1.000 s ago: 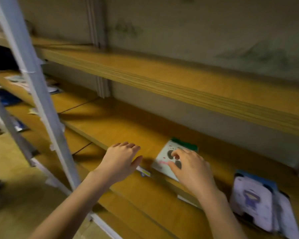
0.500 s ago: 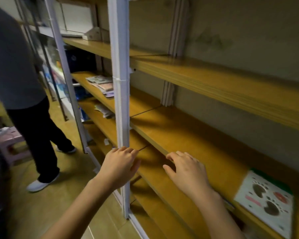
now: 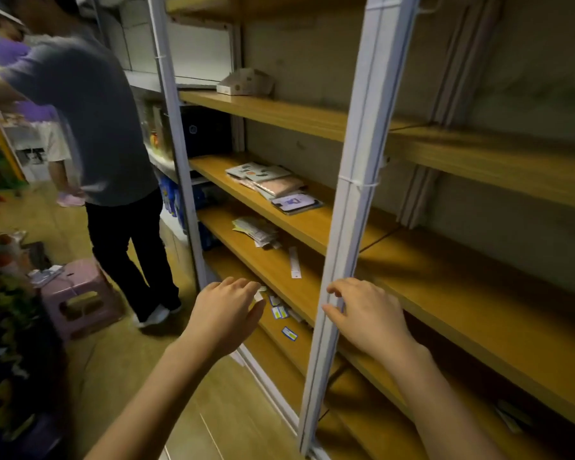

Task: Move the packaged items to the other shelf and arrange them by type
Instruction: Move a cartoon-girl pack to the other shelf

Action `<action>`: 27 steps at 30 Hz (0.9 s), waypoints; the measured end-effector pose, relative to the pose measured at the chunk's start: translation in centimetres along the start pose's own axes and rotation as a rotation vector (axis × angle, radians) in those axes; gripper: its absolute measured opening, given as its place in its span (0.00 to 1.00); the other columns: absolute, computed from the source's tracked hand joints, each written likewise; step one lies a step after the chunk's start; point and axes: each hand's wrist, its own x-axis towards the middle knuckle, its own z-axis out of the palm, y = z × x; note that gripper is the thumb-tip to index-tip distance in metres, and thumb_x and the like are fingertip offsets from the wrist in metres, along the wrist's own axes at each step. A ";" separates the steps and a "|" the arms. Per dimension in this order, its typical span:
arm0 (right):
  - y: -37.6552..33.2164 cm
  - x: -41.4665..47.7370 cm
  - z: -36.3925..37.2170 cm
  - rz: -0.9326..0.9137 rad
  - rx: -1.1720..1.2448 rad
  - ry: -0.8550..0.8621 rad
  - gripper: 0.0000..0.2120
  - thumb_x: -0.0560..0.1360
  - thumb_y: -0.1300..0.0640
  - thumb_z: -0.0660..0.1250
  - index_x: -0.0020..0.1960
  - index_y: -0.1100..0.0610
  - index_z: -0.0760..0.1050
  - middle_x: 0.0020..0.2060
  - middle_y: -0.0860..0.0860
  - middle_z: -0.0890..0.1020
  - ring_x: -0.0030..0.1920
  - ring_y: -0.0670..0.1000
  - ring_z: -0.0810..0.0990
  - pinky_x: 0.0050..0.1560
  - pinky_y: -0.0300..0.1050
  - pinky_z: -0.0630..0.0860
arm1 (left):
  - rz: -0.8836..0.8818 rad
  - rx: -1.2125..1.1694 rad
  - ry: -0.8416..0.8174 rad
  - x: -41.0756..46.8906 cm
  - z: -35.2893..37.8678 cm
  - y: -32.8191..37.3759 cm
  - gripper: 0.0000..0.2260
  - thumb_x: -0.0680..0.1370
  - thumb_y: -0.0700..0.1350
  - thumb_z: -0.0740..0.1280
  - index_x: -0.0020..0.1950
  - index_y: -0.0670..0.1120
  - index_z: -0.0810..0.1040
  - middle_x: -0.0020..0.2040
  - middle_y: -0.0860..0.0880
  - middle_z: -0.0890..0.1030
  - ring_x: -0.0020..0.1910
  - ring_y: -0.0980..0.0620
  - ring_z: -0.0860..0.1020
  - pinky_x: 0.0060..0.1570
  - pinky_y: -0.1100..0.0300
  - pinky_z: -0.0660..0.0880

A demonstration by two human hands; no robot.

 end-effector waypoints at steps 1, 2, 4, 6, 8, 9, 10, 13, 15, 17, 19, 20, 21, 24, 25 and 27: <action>-1.0 0.9 0.2 -0.010 -0.005 -0.004 0.18 0.78 0.45 0.59 0.66 0.48 0.68 0.61 0.44 0.75 0.61 0.47 0.74 0.57 0.46 0.73 | 0.005 0.009 0.003 0.3 0.1 -1.2 0.16 0.78 0.54 0.57 0.58 0.48 0.77 0.52 0.50 0.81 0.53 0.49 0.78 0.47 0.54 0.75; -1.9 1.8 0.4 -0.022 -0.013 -0.005 0.18 0.78 0.45 0.58 0.66 0.48 0.68 0.61 0.44 0.75 0.62 0.48 0.74 0.57 0.46 0.72 | 0.004 0.022 -0.005 0.6 0.2 -2.2 0.17 0.78 0.55 0.55 0.57 0.48 0.77 0.51 0.50 0.82 0.52 0.49 0.78 0.46 0.54 0.76; -3.4 3.5 1.0 -0.042 -0.022 -0.003 0.18 0.78 0.45 0.58 0.66 0.48 0.68 0.61 0.44 0.75 0.62 0.48 0.74 0.57 0.47 0.72 | -0.005 0.039 -0.009 1.3 0.5 -3.9 0.18 0.78 0.55 0.54 0.55 0.47 0.77 0.50 0.49 0.82 0.51 0.48 0.78 0.46 0.54 0.76; -4.7 5.3 1.8 -0.059 -0.017 -0.010 0.18 0.78 0.45 0.58 0.66 0.48 0.68 0.61 0.44 0.75 0.61 0.48 0.74 0.57 0.47 0.72 | -0.001 0.037 -0.005 2.1 0.8 -5.4 0.16 0.79 0.54 0.55 0.55 0.47 0.77 0.51 0.49 0.81 0.52 0.48 0.78 0.48 0.54 0.75; -5.5 7.2 2.6 -0.079 -0.025 -0.012 0.18 0.78 0.45 0.58 0.66 0.48 0.69 0.61 0.44 0.76 0.61 0.48 0.74 0.56 0.46 0.73 | 0.002 0.030 -0.004 3.1 1.2 -6.7 0.16 0.79 0.54 0.55 0.57 0.47 0.75 0.53 0.50 0.80 0.53 0.49 0.77 0.49 0.55 0.74; -5.8 8.2 2.9 -0.086 -0.026 -0.008 0.18 0.78 0.45 0.57 0.66 0.48 0.69 0.61 0.44 0.75 0.61 0.48 0.74 0.56 0.46 0.73 | 0.002 0.027 -0.002 3.8 1.5 -7.3 0.16 0.79 0.54 0.55 0.58 0.47 0.75 0.54 0.50 0.80 0.54 0.50 0.76 0.50 0.55 0.73; -6.0 9.3 3.2 -0.087 -0.022 -0.002 0.17 0.78 0.45 0.57 0.66 0.47 0.69 0.61 0.44 0.75 0.61 0.48 0.74 0.55 0.46 0.73 | 0.000 0.026 -0.002 4.6 1.7 -7.9 0.16 0.79 0.54 0.55 0.59 0.48 0.74 0.54 0.50 0.79 0.54 0.50 0.76 0.51 0.56 0.73; -6.4 13.1 4.3 -0.077 -0.002 0.020 0.18 0.78 0.45 0.57 0.66 0.47 0.68 0.61 0.44 0.75 0.61 0.47 0.74 0.55 0.45 0.74 | 0.010 0.027 -0.011 7.7 2.4 -9.9 0.16 0.79 0.54 0.55 0.62 0.48 0.73 0.56 0.50 0.79 0.56 0.51 0.75 0.53 0.57 0.71; -6.6 16.0 5.3 -0.068 0.017 0.023 0.18 0.78 0.45 0.58 0.66 0.47 0.68 0.61 0.44 0.75 0.60 0.47 0.74 0.56 0.44 0.74 | 0.027 0.034 -0.002 10.4 3.1 -11.2 0.16 0.80 0.54 0.54 0.63 0.49 0.71 0.58 0.51 0.78 0.58 0.51 0.74 0.55 0.57 0.70; -6.6 18.9 6.0 -0.039 0.046 0.007 0.18 0.78 0.45 0.59 0.66 0.47 0.68 0.61 0.44 0.75 0.60 0.46 0.74 0.56 0.42 0.74 | 0.027 0.049 -0.009 13.1 3.7 -12.7 0.17 0.80 0.55 0.54 0.64 0.50 0.70 0.59 0.51 0.77 0.59 0.52 0.73 0.56 0.57 0.69; -6.4 22.0 6.3 -0.006 0.058 0.009 0.18 0.78 0.45 0.60 0.66 0.47 0.68 0.61 0.44 0.75 0.60 0.45 0.74 0.56 0.40 0.73 | 0.029 0.065 -0.028 16.0 4.0 -14.1 0.17 0.80 0.55 0.53 0.64 0.50 0.70 0.60 0.51 0.77 0.59 0.52 0.73 0.57 0.57 0.69; -6.3 23.8 6.4 0.018 0.071 0.016 0.18 0.78 0.45 0.60 0.66 0.47 0.68 0.61 0.44 0.75 0.60 0.45 0.74 0.55 0.39 0.72 | 0.038 0.072 -0.041 17.6 4.1 -15.0 0.17 0.80 0.55 0.53 0.64 0.50 0.69 0.60 0.51 0.76 0.60 0.52 0.73 0.58 0.57 0.68; -6.2 25.5 6.5 0.042 0.084 0.019 0.18 0.78 0.45 0.60 0.66 0.47 0.67 0.60 0.44 0.75 0.60 0.45 0.74 0.54 0.39 0.72 | 0.049 0.072 -0.053 19.0 4.3 -15.8 0.17 0.80 0.55 0.53 0.65 0.50 0.69 0.62 0.51 0.76 0.61 0.52 0.72 0.59 0.57 0.68; -6.2 30.4 7.2 0.120 0.096 0.008 0.19 0.78 0.45 0.60 0.67 0.48 0.67 0.61 0.45 0.75 0.60 0.46 0.74 0.54 0.40 0.72 | 0.059 0.068 -0.076 22.9 5.3 -18.3 0.18 0.80 0.54 0.53 0.67 0.50 0.67 0.65 0.51 0.73 0.64 0.52 0.70 0.62 0.56 0.66; -6.2 31.7 7.6 0.137 0.092 0.007 0.19 0.78 0.45 0.60 0.67 0.48 0.67 0.61 0.46 0.75 0.60 0.47 0.74 0.54 0.40 0.73 | 0.060 0.061 -0.077 23.9 5.7 -18.9 0.18 0.80 0.54 0.53 0.67 0.50 0.67 0.65 0.51 0.73 0.64 0.52 0.70 0.62 0.56 0.66; -6.2 33.3 8.0 0.168 0.095 -0.002 0.20 0.77 0.44 0.60 0.67 0.48 0.67 0.61 0.46 0.75 0.59 0.48 0.75 0.52 0.41 0.73 | 0.068 0.060 -0.084 25.3 6.3 -19.9 0.18 0.80 0.55 0.53 0.67 0.50 0.67 0.64 0.51 0.74 0.63 0.52 0.70 0.61 0.56 0.66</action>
